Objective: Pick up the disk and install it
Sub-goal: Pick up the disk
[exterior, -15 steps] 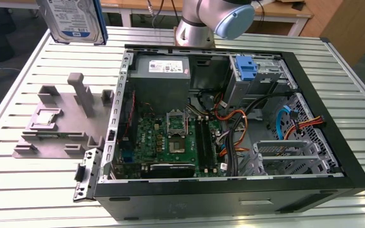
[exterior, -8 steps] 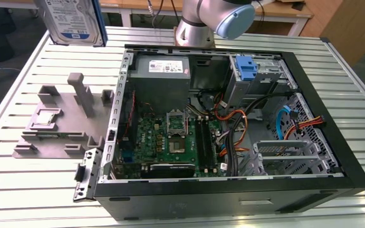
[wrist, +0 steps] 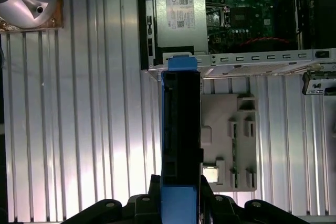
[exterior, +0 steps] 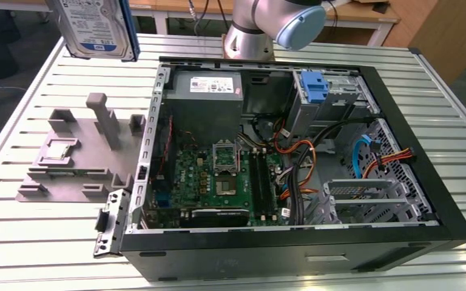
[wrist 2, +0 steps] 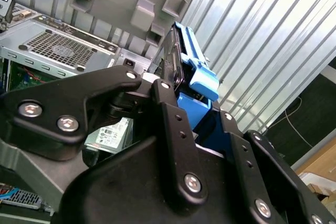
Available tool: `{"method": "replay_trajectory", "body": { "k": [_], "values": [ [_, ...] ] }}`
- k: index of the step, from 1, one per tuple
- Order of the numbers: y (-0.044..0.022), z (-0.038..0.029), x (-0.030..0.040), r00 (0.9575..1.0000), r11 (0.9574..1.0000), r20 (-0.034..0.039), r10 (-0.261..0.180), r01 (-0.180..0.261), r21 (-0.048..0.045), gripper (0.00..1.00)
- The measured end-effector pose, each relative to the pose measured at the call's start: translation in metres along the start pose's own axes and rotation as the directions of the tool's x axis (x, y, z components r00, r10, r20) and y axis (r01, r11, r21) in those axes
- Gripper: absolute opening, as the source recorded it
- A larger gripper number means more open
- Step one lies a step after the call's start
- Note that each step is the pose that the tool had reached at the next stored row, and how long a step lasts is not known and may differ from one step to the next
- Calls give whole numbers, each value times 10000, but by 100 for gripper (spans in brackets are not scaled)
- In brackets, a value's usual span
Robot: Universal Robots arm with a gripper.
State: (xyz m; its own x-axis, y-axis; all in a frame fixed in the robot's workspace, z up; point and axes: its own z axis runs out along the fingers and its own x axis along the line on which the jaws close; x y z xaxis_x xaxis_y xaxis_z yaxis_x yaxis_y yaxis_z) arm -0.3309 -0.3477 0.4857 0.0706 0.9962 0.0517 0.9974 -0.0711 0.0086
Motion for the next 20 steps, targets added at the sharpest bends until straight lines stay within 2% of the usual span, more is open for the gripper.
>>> {"method": "replay_trajectory", "body": {
  "k": [4, 7, 20],
  "values": [
    [9, 0, 1, 10000, 10000, 0, 2, -2, 0, 36],
    [39, 0, 3, 10000, 10000, 0, 2, -2, 0, 36],
    [259, 3, 18, 10000, 10000, 0, 2, -2, 0, 36]
  ]
}}
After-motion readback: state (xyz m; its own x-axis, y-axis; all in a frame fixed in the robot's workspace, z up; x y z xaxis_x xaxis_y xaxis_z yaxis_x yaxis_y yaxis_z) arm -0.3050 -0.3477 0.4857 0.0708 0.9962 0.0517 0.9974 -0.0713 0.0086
